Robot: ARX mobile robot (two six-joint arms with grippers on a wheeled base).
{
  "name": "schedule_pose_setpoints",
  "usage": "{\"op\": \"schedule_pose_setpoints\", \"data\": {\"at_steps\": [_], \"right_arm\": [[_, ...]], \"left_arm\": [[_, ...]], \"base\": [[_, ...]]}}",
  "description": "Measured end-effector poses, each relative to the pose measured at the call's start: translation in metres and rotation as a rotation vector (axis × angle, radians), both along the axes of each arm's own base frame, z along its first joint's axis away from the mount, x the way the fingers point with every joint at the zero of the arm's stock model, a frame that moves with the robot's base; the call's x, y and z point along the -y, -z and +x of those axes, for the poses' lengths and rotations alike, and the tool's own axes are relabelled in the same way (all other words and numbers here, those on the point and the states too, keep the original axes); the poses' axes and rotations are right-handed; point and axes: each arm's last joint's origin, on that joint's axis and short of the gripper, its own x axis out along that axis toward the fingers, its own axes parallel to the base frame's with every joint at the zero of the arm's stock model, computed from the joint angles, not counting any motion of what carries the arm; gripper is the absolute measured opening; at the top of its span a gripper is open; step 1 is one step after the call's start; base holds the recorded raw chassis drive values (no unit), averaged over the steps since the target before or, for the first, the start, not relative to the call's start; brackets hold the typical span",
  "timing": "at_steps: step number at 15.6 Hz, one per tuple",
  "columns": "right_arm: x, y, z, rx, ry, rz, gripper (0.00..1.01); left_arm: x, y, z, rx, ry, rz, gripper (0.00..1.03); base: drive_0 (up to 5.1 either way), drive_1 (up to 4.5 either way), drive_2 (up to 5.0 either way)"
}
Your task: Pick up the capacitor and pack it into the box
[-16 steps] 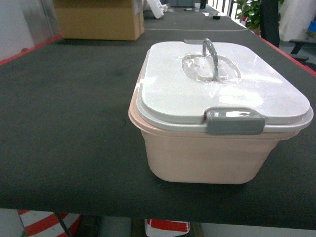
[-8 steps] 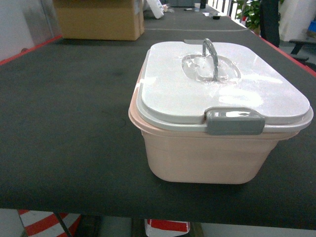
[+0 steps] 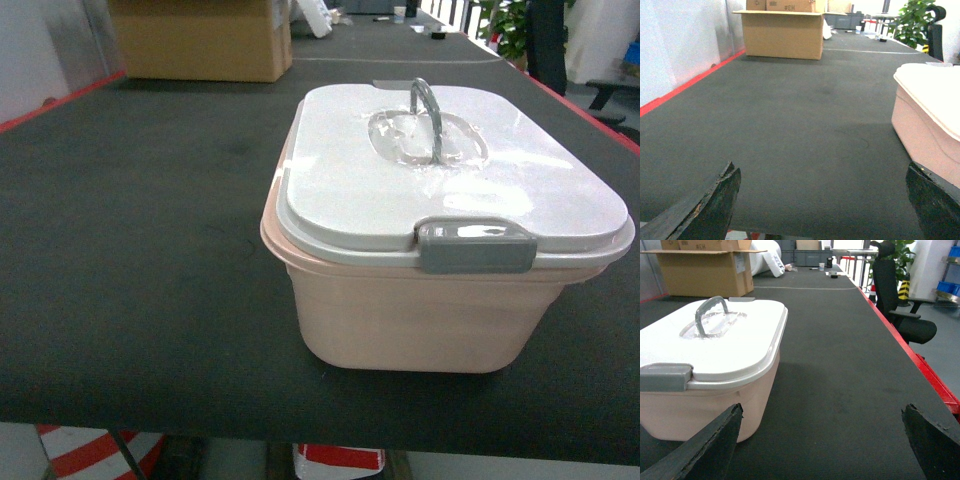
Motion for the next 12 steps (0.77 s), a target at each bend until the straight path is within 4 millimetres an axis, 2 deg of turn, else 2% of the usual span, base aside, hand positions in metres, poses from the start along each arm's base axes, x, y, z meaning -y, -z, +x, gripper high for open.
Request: {"op": "schedule_pose_setpoints", "data": {"at_steps": [12], "right_arm": [[0.0000, 0.0000, 0.0000, 0.000, 0.000, 0.000, 0.98]], "left_arm": [[0.0000, 0.0000, 0.0000, 0.000, 0.000, 0.000, 0.98]], "base": [[0.0, 0.00, 0.0]]}}
